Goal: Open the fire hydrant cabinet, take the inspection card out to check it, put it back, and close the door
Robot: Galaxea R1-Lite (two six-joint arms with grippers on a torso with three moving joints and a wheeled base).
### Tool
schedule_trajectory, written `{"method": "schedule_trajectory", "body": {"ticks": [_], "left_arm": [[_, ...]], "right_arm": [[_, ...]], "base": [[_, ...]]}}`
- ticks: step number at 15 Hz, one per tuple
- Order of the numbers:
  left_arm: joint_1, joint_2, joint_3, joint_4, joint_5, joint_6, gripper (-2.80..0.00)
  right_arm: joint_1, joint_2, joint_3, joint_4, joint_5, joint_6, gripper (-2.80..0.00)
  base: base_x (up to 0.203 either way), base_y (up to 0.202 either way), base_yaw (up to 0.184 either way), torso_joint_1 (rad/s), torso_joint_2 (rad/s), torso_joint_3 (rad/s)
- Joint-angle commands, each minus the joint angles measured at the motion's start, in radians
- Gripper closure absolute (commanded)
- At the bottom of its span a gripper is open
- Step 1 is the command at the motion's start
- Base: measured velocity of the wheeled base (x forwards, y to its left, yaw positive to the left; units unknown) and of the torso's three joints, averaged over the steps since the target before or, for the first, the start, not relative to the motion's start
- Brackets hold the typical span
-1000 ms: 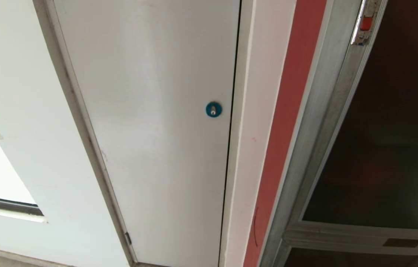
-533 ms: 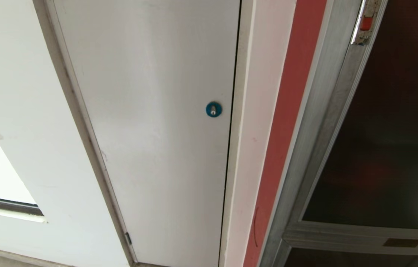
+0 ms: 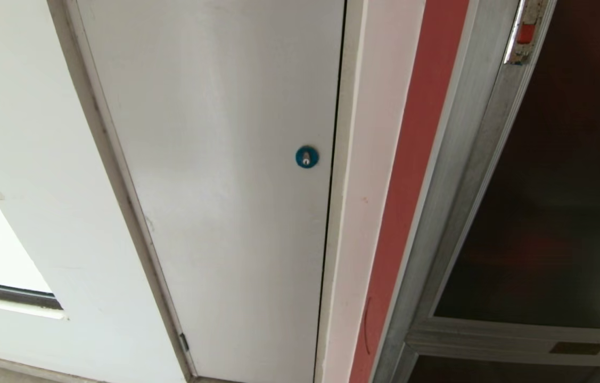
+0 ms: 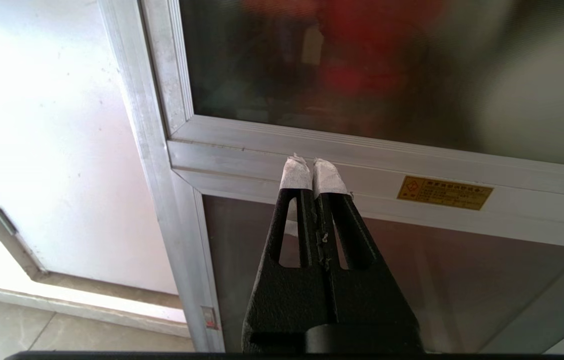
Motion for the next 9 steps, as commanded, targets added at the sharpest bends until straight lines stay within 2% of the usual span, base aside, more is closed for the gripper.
{"method": "schedule_trajectory", "body": {"ticks": [1, 9], "left_arm": [[0.001, 0.001, 0.006, 0.001, 0.001, -0.002, 0.00], [0.001, 0.000, 0.006, 0.001, 0.001, 0.000, 0.00]], "right_arm": [[0.000, -0.003, 0.000, 0.000, 0.000, -0.001, 0.00], [0.000, -0.002, 0.000, 0.000, 0.000, 0.001, 0.00]], "base": [[0.000, 0.000, 0.000, 0.000, 0.00, 0.000], [0.000, 0.000, 0.000, 0.000, 0.00, 0.000]]}}
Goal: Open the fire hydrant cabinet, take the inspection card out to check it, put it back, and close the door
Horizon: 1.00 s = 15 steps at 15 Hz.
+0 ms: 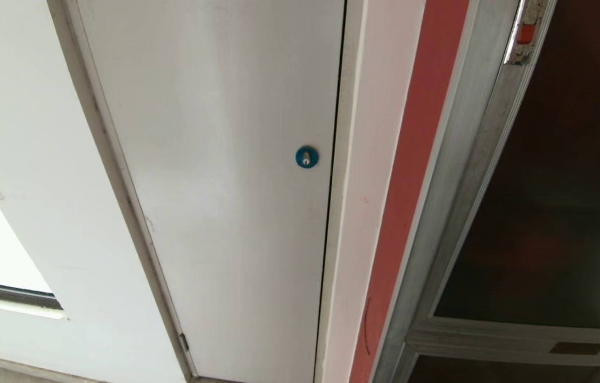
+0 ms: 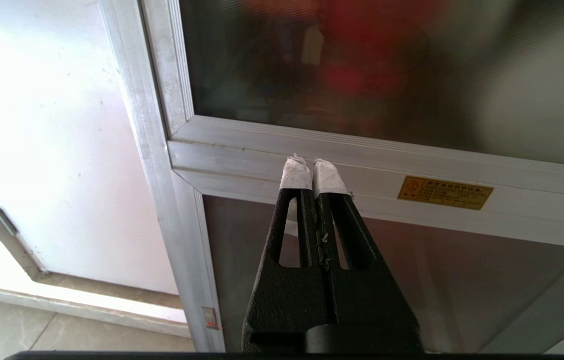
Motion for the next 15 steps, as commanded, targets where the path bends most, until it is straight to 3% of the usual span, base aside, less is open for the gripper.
{"method": "schedule_trajectory", "body": {"ticks": [1, 15], "left_arm": [[0.001, 0.000, 0.006, 0.000, 0.001, -0.001, 0.00], [0.000, 0.000, 0.006, -0.001, 0.001, 0.000, 0.00]], "right_arm": [[0.000, -0.002, 0.000, 0.000, 0.001, -0.001, 0.00], [0.000, -0.002, 0.000, -0.002, 0.001, 0.011, 0.00]], "base": [[0.000, 0.000, 0.000, 0.000, 0.00, 0.000], [0.000, 0.000, 0.000, 0.000, 0.00, 0.000]]}}
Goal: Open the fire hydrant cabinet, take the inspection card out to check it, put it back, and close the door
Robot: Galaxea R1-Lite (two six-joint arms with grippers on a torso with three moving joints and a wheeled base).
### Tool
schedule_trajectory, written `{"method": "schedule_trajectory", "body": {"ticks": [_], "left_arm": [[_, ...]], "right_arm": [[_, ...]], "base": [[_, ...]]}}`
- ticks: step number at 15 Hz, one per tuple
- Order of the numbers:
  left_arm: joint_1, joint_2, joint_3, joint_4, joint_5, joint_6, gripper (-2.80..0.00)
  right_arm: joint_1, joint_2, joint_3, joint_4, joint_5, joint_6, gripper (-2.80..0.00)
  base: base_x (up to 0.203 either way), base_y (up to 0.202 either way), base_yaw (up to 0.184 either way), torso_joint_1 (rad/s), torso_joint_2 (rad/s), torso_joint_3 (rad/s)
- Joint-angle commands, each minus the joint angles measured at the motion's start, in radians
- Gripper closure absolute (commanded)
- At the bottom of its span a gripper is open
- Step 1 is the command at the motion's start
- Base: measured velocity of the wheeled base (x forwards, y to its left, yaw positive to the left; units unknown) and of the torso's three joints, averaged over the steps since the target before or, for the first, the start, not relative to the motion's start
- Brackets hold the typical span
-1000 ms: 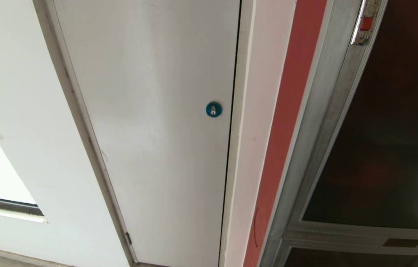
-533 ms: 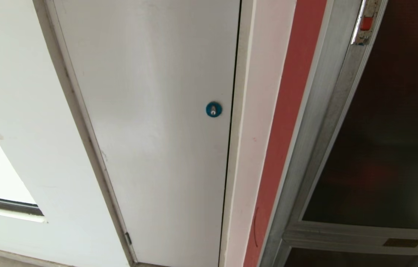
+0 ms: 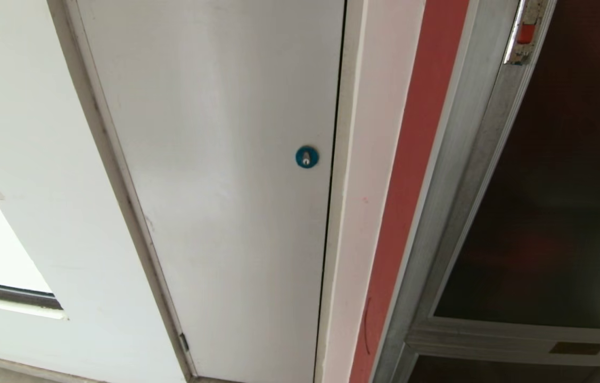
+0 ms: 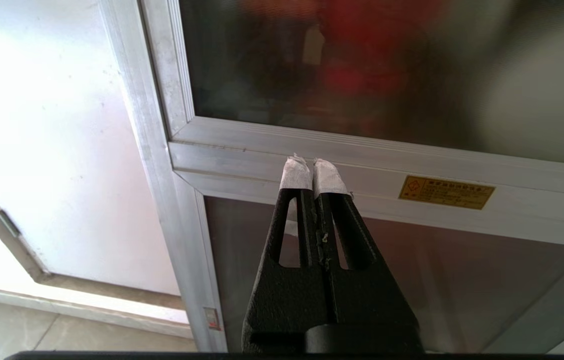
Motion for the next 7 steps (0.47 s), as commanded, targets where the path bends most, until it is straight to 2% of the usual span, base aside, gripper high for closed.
{"method": "schedule_trajectory", "body": {"ticks": [1, 7], "left_arm": [[0.000, 0.000, 0.006, 0.000, 0.001, 0.000, 0.00], [0.000, 0.000, 0.006, -0.001, 0.001, 0.000, 0.00]], "right_arm": [[0.000, -0.003, 0.000, 0.000, -0.001, 0.003, 0.00], [0.000, -0.003, 0.000, 0.000, 0.000, -0.003, 0.00]], "base": [[0.000, 0.000, 0.000, 0.000, 0.00, 0.000], [0.000, 0.000, 0.000, 0.000, 0.00, 0.000]]}}
